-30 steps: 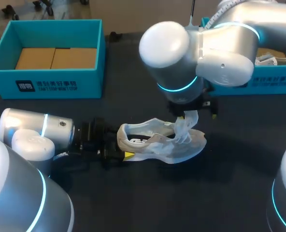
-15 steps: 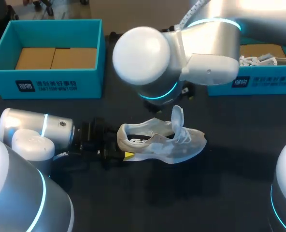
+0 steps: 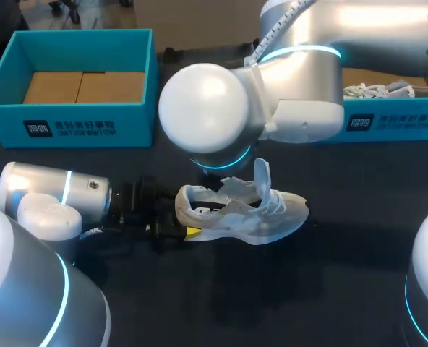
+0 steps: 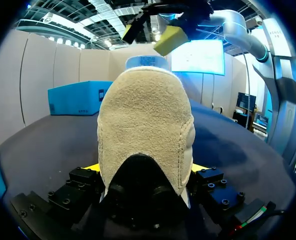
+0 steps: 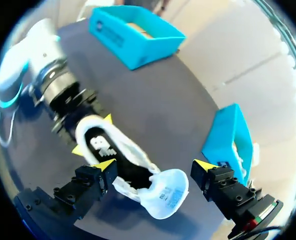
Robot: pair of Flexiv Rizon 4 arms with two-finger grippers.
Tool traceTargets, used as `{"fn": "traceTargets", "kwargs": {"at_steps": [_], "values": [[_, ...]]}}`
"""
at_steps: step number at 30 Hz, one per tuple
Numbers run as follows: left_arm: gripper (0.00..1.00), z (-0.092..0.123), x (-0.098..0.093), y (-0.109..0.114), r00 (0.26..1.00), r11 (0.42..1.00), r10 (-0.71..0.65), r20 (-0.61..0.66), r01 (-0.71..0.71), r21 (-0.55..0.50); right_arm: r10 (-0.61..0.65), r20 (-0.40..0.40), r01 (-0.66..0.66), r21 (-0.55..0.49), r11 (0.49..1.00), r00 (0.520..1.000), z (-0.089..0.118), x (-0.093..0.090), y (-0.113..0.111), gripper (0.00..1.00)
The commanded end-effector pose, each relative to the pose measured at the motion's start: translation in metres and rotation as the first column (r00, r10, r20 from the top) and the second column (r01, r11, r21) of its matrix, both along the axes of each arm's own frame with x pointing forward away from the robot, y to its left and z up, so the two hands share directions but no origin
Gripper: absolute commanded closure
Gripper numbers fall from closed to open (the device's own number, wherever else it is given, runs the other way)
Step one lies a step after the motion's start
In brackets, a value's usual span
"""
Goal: Take the shoe out of the shoebox, open the shoe tongue, remove and reinsert the insole, then place the shoe into the shoebox
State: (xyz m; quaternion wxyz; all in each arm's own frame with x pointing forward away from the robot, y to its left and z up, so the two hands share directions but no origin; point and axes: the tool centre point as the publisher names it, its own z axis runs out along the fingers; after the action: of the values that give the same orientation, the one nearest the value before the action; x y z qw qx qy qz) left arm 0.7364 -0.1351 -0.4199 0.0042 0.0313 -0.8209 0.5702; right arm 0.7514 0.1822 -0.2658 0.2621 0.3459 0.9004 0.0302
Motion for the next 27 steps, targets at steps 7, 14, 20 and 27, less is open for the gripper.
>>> {"fn": "traceTargets", "kwargs": {"at_steps": [7,14,20,27], "values": [[1.0,0.0003,-0.0006,-0.0003,1.0,1.0,0.0,0.0,0.0,0.001,0.333,-0.169,-0.346,-0.051,0.937,0.928,-0.0048,-0.0064,-0.0056,1.0],[1.0,0.0003,-0.0006,-0.0003,1.0,1.0,0.0,0.0,0.0,0.001,0.308,-0.138,-0.318,-0.058,0.946,0.941,-0.0066,-0.0056,-0.0015,1.0],[1.0,0.0003,-0.0006,-0.0003,1.0,1.0,0.0,0.0,0.0,0.001,0.262,-0.1,-0.267,-0.038,0.963,0.96,-0.005,-0.0056,-0.0007,1.0],[1.0,0.0003,-0.0006,-0.0003,1.0,1.0,0.0,0.0,0.0,0.001,0.262,-0.1,-0.267,-0.038,0.963,0.96,-0.005,-0.0056,-0.0007,1.0]]}}
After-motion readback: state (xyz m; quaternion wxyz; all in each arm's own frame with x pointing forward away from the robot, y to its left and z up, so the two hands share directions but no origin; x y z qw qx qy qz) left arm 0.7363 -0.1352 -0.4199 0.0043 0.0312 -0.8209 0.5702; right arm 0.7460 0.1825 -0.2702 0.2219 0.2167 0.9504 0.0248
